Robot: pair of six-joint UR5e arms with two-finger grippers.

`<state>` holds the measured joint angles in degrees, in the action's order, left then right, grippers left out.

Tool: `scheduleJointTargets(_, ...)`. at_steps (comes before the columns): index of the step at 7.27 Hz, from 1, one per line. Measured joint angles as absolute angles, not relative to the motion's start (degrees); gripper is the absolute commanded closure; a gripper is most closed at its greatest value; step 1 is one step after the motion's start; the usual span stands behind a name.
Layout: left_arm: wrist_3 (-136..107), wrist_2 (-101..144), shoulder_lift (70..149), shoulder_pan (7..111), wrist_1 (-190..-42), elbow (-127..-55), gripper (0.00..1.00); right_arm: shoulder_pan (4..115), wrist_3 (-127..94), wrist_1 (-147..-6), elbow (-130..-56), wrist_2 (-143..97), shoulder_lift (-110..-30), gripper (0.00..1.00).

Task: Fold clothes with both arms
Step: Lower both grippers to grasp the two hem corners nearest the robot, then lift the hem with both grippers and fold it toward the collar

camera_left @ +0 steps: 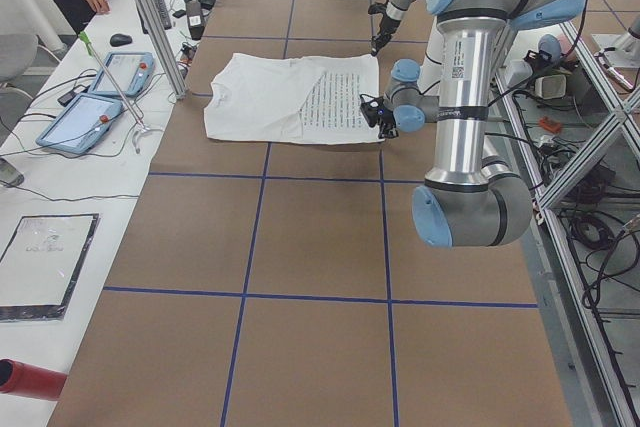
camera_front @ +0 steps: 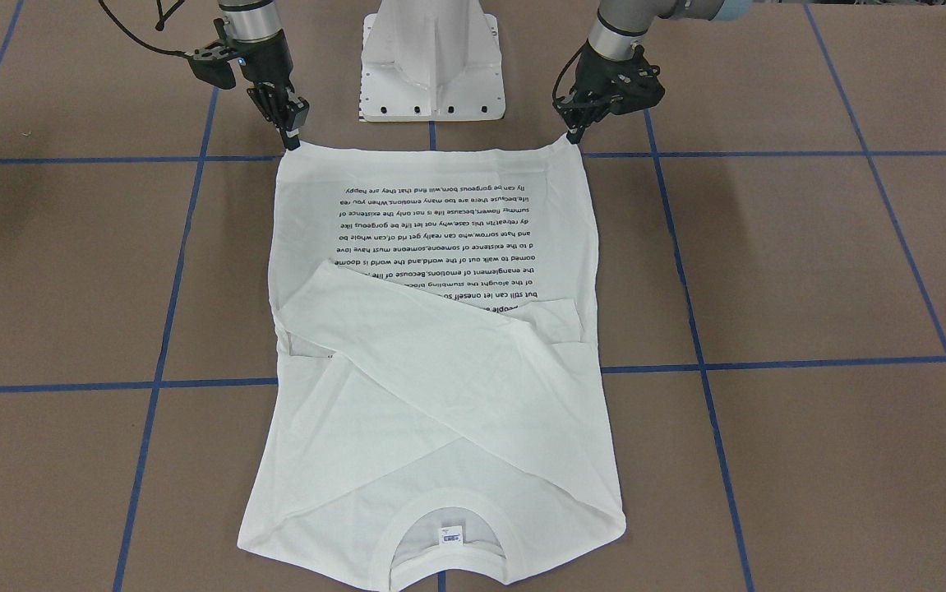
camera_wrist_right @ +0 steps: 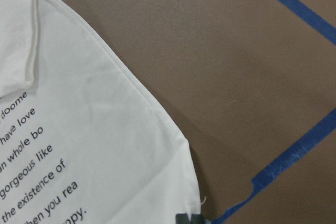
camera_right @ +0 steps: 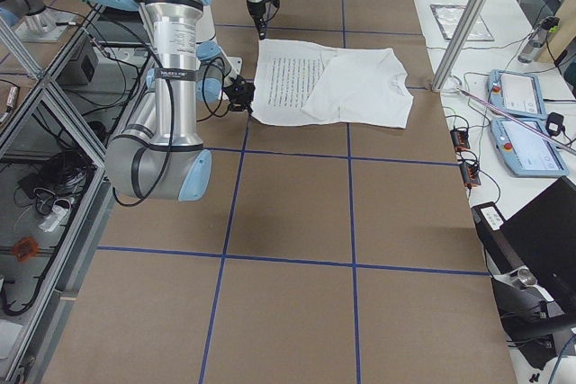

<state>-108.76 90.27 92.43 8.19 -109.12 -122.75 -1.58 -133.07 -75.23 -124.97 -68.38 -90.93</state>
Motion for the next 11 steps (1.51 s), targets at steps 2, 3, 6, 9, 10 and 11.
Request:
scheduleJointTargets(2, -108.8, 90.6, 92.6, 8.0, -109.0, -124.4, 1.00, -1.6, -133.1, -75.3, -127.4, -68.5, -92.6, 1.00)
scheduleJointTargets(3, -108.8, 90.6, 92.5, 7.4, -108.9, -125.0, 1.00, -1.8, -133.1, -75.3, -128.2, -68.6, -93.1, 1.00)
scheduleJointTargets(6, -110.4, 90.4, 92.3, 5.7, -108.9, -126.9, 1.00, -3.7, -133.2, -75.3, -130.5, -68.6, -94.6, 1.00)
scheduleJointTargets(9, -111.5, 90.6, 91.0, 6.4, -108.0, -131.4, 1.00, -3.5, -132.8, -75.2, -133.4, -68.6, -95.8, 1.00)
scheduleJointTargets(10, -107.7, 90.6, 92.6, 8.0, -107.8, -131.5, 1.00, -0.7, -131.3, -75.2, -133.7, -69.8, -95.1, 1.00)
scheduleJointTargets(11, -101.7, 90.9, 96.4, 11.2, -106.7, -130.4, 1.00, 3.6, -127.5, -75.3, -133.5, -73.1, -93.6, 1.00)
